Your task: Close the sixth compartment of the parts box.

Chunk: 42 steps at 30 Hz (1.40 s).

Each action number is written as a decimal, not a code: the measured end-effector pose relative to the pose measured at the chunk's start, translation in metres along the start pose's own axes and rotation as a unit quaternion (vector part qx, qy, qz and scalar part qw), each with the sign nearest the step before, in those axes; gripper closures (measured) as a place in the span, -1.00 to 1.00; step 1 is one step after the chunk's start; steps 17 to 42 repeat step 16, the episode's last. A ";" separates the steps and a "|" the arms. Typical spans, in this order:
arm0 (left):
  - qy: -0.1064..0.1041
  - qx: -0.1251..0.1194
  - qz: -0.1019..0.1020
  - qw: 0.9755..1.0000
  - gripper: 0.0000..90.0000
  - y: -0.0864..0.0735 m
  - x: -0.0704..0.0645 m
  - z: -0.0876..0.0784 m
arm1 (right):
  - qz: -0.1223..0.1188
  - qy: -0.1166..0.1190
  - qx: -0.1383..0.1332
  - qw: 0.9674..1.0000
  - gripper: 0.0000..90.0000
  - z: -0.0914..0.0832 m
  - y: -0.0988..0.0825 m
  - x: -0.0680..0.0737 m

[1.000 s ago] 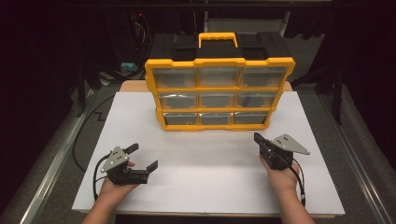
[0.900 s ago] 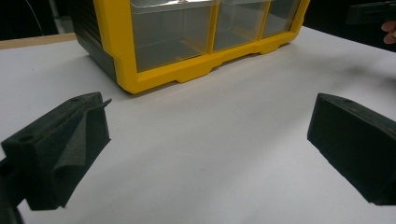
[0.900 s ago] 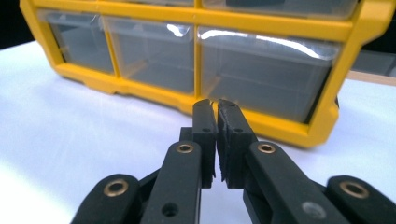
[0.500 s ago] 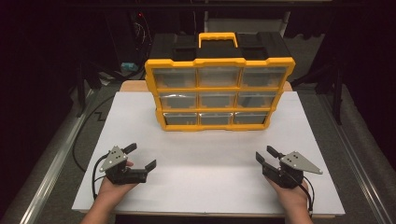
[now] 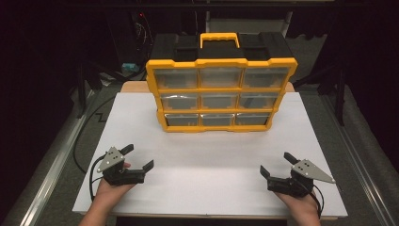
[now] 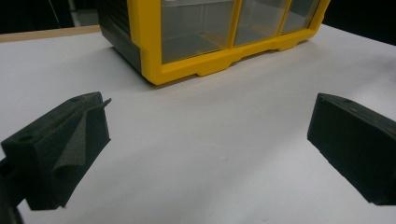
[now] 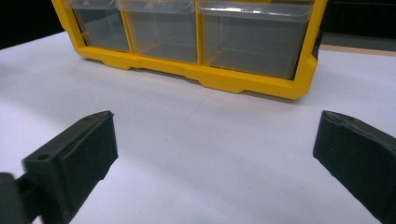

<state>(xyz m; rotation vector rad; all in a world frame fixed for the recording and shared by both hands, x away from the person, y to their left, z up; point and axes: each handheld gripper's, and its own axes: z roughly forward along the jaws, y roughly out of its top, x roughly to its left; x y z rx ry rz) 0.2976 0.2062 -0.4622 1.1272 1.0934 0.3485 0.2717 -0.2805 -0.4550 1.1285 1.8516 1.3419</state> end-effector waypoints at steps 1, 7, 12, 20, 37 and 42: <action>-0.001 -0.004 -0.006 1.000 -1.00 0.000 0.000 -0.001 | 0.002 -0.001 -0.003 1.000 -1.00 -0.002 0.000 0.000; 0.009 -0.002 0.012 1.000 -1.00 -0.003 0.003 -0.002 | -0.002 -0.007 -0.018 1.000 -1.00 -0.007 0.001 -0.003; 0.018 -0.002 -0.006 1.000 -1.00 -0.002 0.009 -0.003 | -0.006 -0.012 -0.021 1.000 -1.00 -0.008 0.002 -0.004; 0.018 0.000 -0.006 1.000 -1.00 -0.002 0.007 -0.003 | -0.010 -0.017 -0.023 1.000 -1.00 -0.010 0.003 -0.002; 0.018 0.000 -0.006 1.000 -1.00 -0.002 0.007 -0.003 | -0.010 -0.017 -0.023 1.000 -1.00 -0.010 0.003 -0.002; 0.018 0.000 -0.006 1.000 -1.00 -0.002 0.007 -0.003 | -0.010 -0.017 -0.023 1.000 -1.00 -0.010 0.003 -0.002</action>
